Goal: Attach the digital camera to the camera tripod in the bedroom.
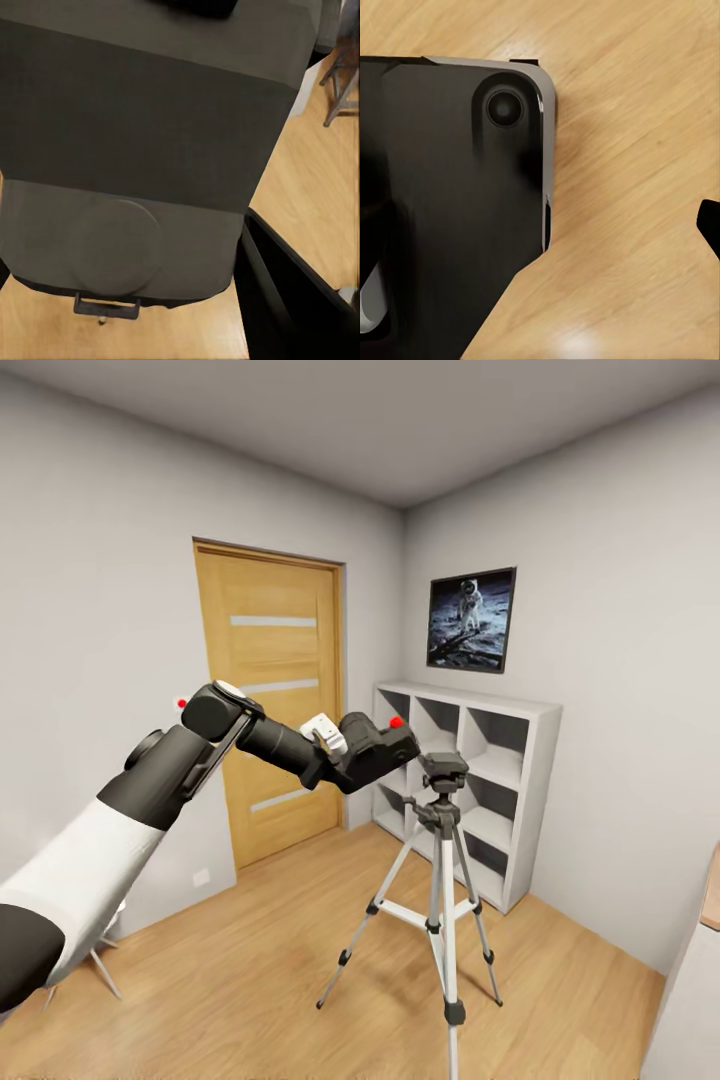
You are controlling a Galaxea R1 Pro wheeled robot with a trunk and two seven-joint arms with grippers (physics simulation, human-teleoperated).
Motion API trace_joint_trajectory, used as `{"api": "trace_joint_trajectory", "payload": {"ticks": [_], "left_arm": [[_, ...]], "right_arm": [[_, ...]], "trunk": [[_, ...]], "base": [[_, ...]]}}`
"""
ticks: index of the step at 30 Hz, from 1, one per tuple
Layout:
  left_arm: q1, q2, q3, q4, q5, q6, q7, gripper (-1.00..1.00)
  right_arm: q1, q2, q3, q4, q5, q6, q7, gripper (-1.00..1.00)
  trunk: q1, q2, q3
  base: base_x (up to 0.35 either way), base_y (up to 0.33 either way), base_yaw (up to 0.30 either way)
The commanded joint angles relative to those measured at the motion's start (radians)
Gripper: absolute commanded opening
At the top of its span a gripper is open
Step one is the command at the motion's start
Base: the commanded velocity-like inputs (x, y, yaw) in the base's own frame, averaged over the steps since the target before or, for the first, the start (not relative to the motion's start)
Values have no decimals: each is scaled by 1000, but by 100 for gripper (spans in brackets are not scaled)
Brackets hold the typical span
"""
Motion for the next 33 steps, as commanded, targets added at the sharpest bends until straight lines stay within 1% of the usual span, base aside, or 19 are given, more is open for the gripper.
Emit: {"api": "trace_joint_trajectory", "payload": {"ticks": [1,5,8,10,12,13,14,15,16,17,18,19,20,22,24,26,28,30,33], "left_arm": [[0,-3,8,0,-12,8,-11,-100],[-7,-21,45,11,-13,8,-10,-100],[-40,-35,63,65,-13,8,-10,-100],[-78,-43,72,122,-14,8,-9,-100],[-141,-54,78,231,-14,8,-10,-100],[-158,-57,78,263,-15,8,-10,-100],[-195,-65,79,328,-14,8,-10,-100],[-213,-71,80,361,-14,8,-10,-100],[-246,-84,80,425,-15,8,-10,-100],[-262,-91,81,455,-15,8,-10,-100],[-292,-108,81,512,-15,8,-10,-100],[-305,-116,81,535,-15,8,-10,-100],[-325,-131,81,571,-15,8,-10,-100],[-343,-150,80,603,-15,8,-11,-100],[-350,-163,80,615,-16,8,-12,-100],[-357,-189,77,626,-16,8,-13,-100],[-358,-205,71,624,-17,8,-15,-100],[-358,-217,56,618,-18,8,-16,-100],[-357,-233,-11,613,-18,8,-19,-100]], "right_arm": [[-2,0,3,5,-3,-8,4,100],[-2,0,3,5,-3,-8,4,100],[-2,0,3,5,-3,-8,4,100],[-2,0,3,5,-3,-8,4,100],[-2,0,3,5,-3,-8,4,100],[-2,0,3,5,-3,-8,4,100],[-2,0,3,5,-3,-8,4,100],[-2,0,3,5,-3,-8,4,100],[-2,0,3,5,-3,-8,4,100],[-2,0,3,5,-3,-8,4,100],[-2,0,3,5,-3,-8,4,100],[-2,0,3,5,-3,-8,4,100],[-2,0,3,5,-3,-8,4,100],[-2,0,3,5,-3,-8,4,100],[-2,0,3,5,-3,-8,4,100],[-2,0,3,5,-3,-8,4,100],[-2,0,3,5,-3,-8,4,100],[-2,0,3,5,-3,-8,4,100],[-2,0,3,5,-3,-8,4,100]], "trunk": [[0,-1,-2],[0,-1,-9],[0,-1,-14],[0,-1,-17],[0,-1,-20],[0,-1,-22],[0,-1,-23],[0,-1,-25],[0,-1,-27],[0,-1,-28],[0,-1,-30],[0,-1,-32],[0,-1,-33],[0,-1,-37],[0,-1,-40],[0,-1,-43],[0,-1,-46],[0,-1,-50],[0,-1,-55]], "base": [[0,0,0],[0,0,0],[0,0,0],[0,0,0],[0,0,0],[0,0,0],[0,0,0],[0,0,0],[0,0,0],[0,0,0],[0,0,0],[0,0,0],[0,0,0],[0,0,0],[0,0,0],[0,0,0],[0,0,0],[0,0,0],[0,0,0]]}}
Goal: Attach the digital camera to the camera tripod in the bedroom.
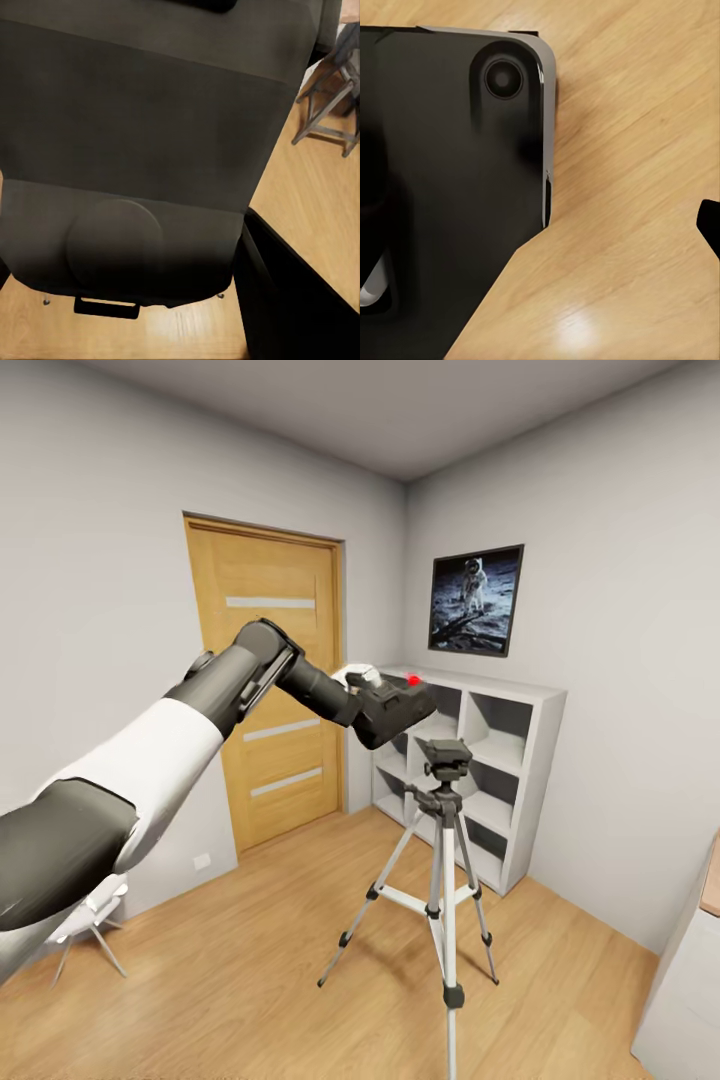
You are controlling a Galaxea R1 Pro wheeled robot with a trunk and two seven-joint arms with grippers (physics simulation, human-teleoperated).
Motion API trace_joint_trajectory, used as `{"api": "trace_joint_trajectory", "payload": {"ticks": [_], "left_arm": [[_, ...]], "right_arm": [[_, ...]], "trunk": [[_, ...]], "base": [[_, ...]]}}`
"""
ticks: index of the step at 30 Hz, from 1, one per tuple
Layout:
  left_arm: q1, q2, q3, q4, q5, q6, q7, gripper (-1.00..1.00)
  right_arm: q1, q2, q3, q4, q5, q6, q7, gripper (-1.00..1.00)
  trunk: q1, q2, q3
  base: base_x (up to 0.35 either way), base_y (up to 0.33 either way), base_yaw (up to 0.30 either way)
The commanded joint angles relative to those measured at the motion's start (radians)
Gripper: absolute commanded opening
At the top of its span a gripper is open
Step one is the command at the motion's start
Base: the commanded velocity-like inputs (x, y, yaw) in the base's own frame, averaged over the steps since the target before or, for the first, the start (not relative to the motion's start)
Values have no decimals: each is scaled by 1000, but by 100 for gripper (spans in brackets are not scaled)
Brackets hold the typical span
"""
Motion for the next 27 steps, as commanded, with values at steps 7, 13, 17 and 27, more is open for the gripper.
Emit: {"api": "trace_joint_trajectory", "payload": {"ticks": [7,13,17,27], "left_arm": [[1,-12,-124,-3,-12,8,-89,-100],[1,-12,-196,-3,-12,8,-224,-100],[1,-11,-206,-3,-12,8,-234,-100],[1,-10,-200,-8,-11,8,-237,-100]], "right_arm": [[-1,0,3,5,-3,-8,4,100],[-1,0,3,5,-3,-8,4,100],[-1,0,3,5,-3,-8,4,100],[-1,0,3,5,-3,-8,4,100]], "trunk": [[0,-1,-12],[0,-1,-22],[0,-1,-28],[0,-1,-37]], "base": [[0,0,0],[0,0,0],[0,0,0],[0,0,0]]}}
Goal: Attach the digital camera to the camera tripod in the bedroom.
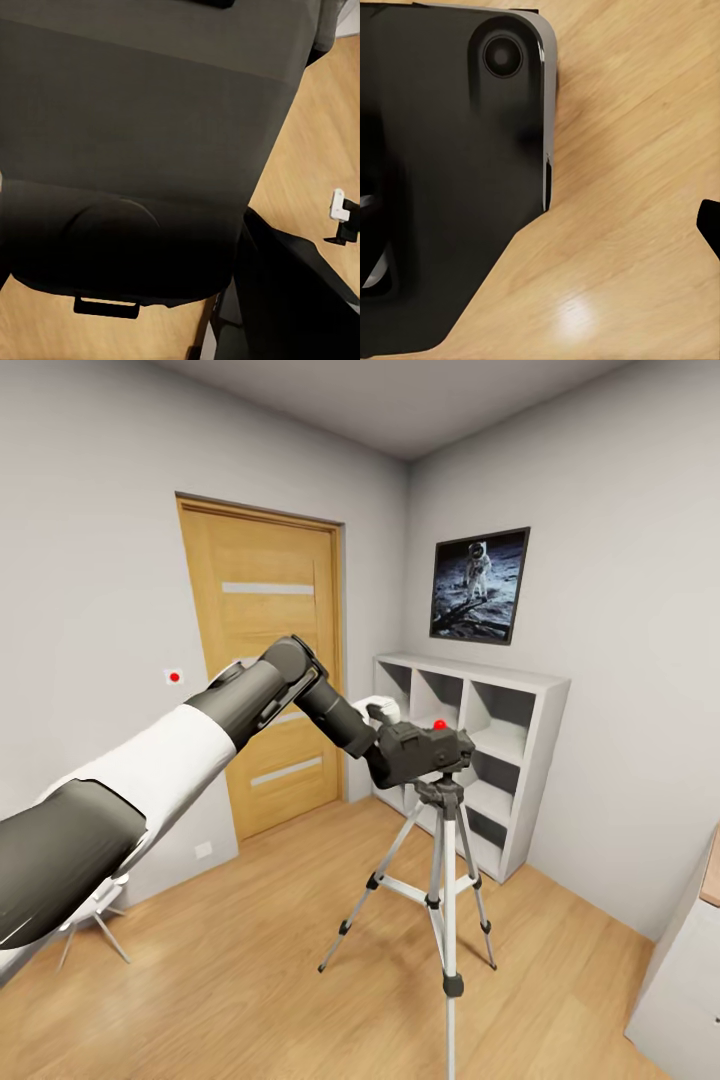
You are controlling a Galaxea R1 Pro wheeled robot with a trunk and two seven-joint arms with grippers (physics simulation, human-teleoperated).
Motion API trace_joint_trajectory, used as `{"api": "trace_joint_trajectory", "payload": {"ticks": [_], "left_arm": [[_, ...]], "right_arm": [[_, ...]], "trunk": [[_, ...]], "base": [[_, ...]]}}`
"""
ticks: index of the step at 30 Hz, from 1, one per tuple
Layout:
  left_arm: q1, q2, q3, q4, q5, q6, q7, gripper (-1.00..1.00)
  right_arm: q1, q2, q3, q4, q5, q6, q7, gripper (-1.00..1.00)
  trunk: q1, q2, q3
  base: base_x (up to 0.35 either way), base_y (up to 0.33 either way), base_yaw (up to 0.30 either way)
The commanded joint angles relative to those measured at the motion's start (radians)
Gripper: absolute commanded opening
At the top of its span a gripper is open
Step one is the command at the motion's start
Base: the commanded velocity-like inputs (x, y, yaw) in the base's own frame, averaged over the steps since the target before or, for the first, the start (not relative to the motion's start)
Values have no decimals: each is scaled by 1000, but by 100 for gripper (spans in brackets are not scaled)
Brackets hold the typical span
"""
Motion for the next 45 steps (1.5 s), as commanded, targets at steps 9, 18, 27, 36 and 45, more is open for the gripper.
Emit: {"api": "trace_joint_trajectory", "payload": {"ticks": [9,18,27,36,45], "left_arm": [[0,5,22,-50,-11,10,-6,-100],[0,14,23,-87,-11,10,-4,-100],[0,21,24,-87,-11,10,-4,-100],[0,22,24,-87,-11,10,-3,-100],[0,22,23,-87,-11,10,-3,-100]], "right_arm": [[-1,0,3,4,-3,-11,4,100],[-1,0,3,4,-3,-17,5,100],[-1,0,3,4,-3,-18,5,100],[-1,0,3,4,-3,-18,5,100],[-1,0,3,4,-3,-18,5,100]], "trunk": [[0,-1,-1],[0,-1,-1],[0,-1,-1],[0,-1,-1],[0,-1,-1]], "base": [[0,0,0],[0,0,0],[0,-38,0],[0,-286,125],[0,-300,275]]}}
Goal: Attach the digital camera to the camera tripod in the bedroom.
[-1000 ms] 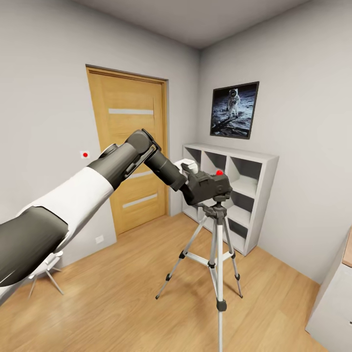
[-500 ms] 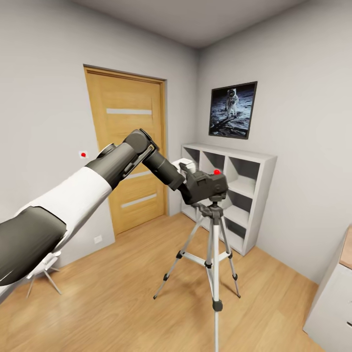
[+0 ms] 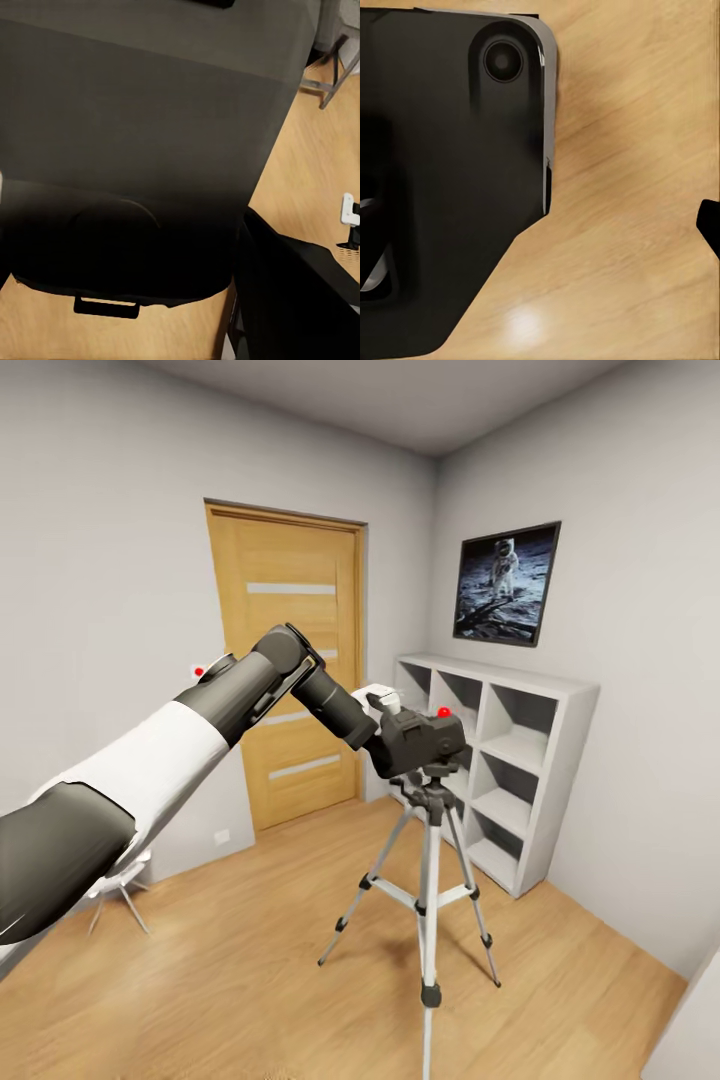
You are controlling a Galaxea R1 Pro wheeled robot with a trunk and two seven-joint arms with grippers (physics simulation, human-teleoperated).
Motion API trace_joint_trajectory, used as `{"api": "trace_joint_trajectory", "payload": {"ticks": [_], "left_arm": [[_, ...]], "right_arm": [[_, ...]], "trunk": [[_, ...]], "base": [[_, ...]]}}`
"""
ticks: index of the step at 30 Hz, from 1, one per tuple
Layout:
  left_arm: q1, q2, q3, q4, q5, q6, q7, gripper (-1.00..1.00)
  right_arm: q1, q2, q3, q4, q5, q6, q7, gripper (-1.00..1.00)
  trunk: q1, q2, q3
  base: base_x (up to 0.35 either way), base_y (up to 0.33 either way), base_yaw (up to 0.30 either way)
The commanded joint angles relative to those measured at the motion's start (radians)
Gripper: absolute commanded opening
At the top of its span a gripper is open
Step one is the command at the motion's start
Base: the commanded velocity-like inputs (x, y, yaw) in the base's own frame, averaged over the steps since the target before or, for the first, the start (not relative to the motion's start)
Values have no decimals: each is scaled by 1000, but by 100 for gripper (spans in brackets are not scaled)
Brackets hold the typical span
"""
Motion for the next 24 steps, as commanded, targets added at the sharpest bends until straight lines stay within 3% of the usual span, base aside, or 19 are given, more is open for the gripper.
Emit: {"api": "trace_joint_trajectory", "payload": {"ticks": [1,6,14,24], "left_arm": [[-1,-1,1,0,-11,10,-10,-100],[-1,0,1,0,-11,10,-10,-100],[-1,0,-1,7,-11,10,-11,-100],[0,4,-1,9,-11,10,-11,-100]], "right_arm": [[-1,0,3,4,-3,-7,4,100],[-2,0,3,4,-3,-7,4,100],[-1,0,3,3,-3,-7,4,100],[-1,0,4,3,-2,-7,3,100]], "trunk": [[0,-1,0],[0,-1,0],[0,-1,0],[0,-1,-1]], "base": [[0,-293,282],[0,-292,206],[0,-270,40],[0,-78,17]]}}
